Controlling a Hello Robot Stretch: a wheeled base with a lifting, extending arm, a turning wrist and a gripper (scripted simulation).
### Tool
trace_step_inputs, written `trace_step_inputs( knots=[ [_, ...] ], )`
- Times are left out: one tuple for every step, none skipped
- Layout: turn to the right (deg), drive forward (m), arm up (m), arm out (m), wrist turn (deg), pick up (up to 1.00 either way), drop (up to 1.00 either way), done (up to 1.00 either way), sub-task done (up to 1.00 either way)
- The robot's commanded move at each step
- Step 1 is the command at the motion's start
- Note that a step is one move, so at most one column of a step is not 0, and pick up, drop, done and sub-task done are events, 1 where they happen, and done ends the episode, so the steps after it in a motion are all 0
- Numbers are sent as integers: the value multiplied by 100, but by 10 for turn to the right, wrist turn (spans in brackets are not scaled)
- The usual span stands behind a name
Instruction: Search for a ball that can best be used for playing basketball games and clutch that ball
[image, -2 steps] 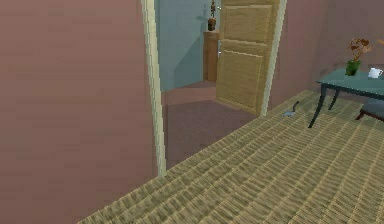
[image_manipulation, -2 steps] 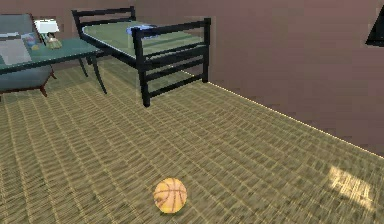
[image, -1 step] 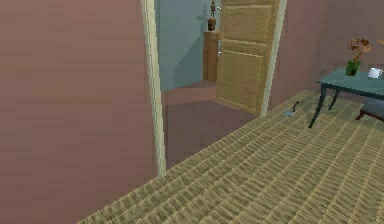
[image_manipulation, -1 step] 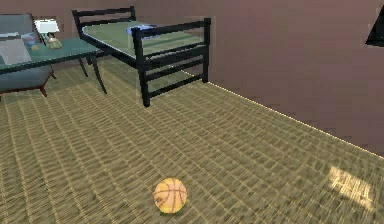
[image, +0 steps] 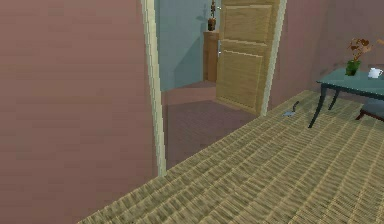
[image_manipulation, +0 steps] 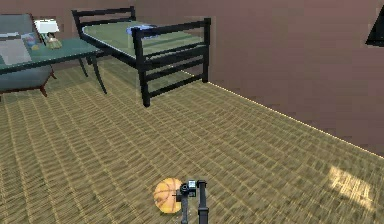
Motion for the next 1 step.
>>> trace_step_inputs(
  knots=[
    [0, 0, 0, 0, 450, 0, 0, 0, 0]
  ],
)
